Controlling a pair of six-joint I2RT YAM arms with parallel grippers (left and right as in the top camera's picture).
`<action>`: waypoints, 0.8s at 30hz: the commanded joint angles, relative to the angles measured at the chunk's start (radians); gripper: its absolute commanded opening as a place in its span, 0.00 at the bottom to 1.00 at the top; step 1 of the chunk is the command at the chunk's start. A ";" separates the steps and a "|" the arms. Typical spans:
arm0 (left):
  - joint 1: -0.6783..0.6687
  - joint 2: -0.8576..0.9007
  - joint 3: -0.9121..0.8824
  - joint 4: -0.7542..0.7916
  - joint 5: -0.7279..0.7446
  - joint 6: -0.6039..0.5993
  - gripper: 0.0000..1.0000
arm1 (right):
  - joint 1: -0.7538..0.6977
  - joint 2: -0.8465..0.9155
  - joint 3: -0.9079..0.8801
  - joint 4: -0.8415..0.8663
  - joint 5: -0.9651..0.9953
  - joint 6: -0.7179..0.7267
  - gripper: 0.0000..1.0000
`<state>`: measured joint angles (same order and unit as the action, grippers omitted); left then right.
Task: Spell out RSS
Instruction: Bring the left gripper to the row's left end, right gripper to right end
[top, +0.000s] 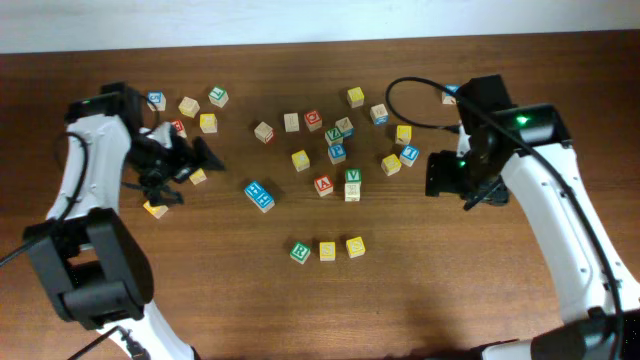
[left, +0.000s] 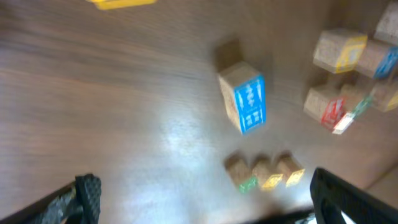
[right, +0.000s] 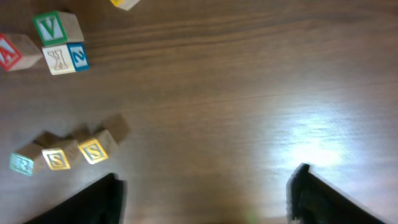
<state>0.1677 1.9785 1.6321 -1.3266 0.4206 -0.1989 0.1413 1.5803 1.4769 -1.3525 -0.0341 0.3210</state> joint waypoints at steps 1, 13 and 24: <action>-0.125 -0.021 -0.008 -0.068 -0.073 0.107 0.99 | -0.004 0.032 -0.076 0.046 -0.086 0.000 0.59; -0.475 -0.065 0.010 -0.049 -0.080 0.148 0.19 | -0.002 0.050 -0.226 0.196 -0.151 0.002 0.69; -0.486 -0.382 -0.021 -0.160 -0.194 0.068 0.00 | 0.053 0.050 -0.242 0.254 -0.194 0.111 0.38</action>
<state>-0.3092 1.5650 1.7168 -1.5093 0.2558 -0.0658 0.1528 1.6299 1.2533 -1.1271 -0.2104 0.4095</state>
